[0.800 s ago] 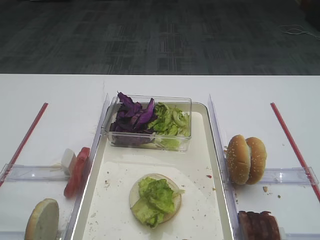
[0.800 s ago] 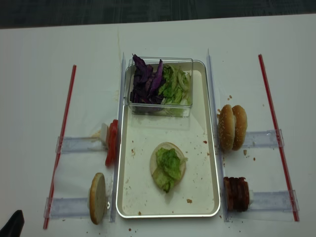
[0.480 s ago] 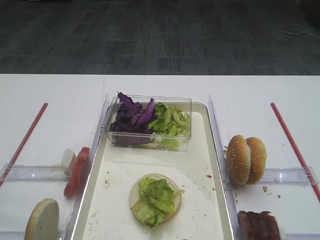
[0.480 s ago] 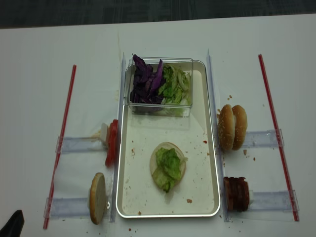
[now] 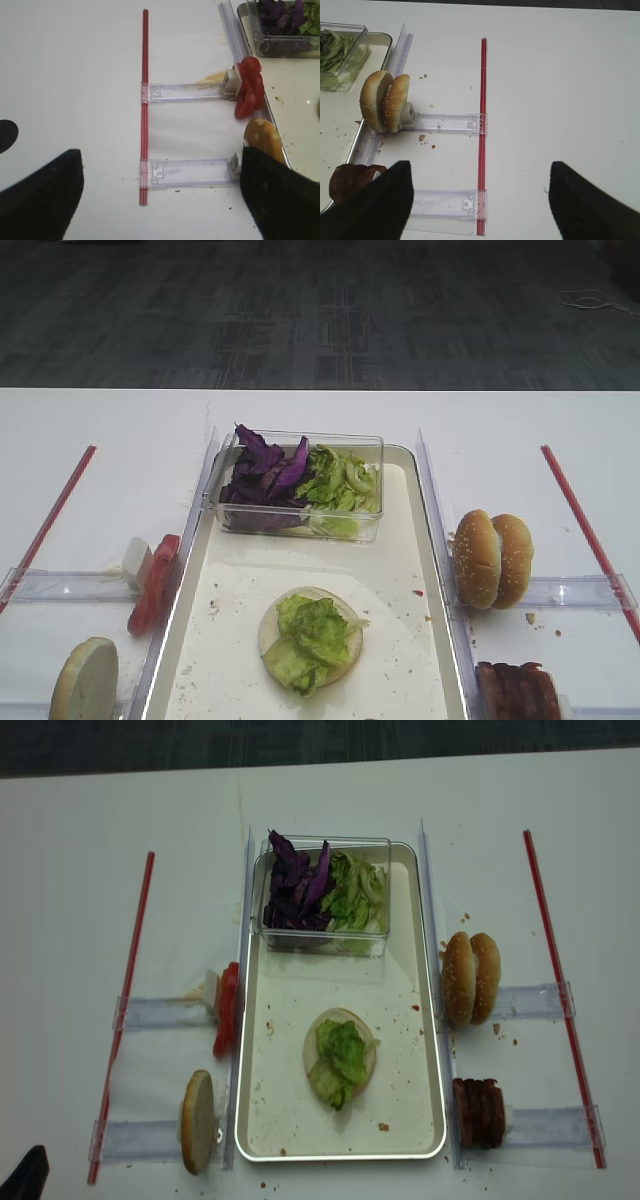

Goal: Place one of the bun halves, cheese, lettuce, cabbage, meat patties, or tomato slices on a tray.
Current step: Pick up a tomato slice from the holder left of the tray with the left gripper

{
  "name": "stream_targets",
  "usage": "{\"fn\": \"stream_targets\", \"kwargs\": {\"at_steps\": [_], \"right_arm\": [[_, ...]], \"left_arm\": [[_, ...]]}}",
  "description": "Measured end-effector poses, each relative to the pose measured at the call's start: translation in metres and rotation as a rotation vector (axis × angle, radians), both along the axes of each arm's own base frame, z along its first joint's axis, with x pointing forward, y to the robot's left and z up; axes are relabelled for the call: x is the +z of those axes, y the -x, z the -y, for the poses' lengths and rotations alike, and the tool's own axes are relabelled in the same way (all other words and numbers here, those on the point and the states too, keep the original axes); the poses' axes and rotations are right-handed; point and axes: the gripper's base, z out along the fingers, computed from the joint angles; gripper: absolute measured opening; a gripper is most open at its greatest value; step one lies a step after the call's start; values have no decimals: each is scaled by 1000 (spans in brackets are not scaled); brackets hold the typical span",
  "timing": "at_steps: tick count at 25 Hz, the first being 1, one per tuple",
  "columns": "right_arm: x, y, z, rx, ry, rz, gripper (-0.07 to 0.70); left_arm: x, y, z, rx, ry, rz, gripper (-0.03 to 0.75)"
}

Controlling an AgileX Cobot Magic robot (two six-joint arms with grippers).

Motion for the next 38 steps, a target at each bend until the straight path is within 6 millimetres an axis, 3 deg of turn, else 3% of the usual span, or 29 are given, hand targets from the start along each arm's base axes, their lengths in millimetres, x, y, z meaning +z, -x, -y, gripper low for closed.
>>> {"fn": "stream_targets", "kwargs": {"at_steps": [24,31,38], "right_arm": [[0,0,0,0,0,0,590],[0,0,0,0,0,0,590],[0,0,0,1,2,0,590]], "left_arm": [[0,-2,0,3,2,-21,619],[-3,-45,3,12,-11,-322,619],[-21,-89,7,13,-36,-629,619]]}}
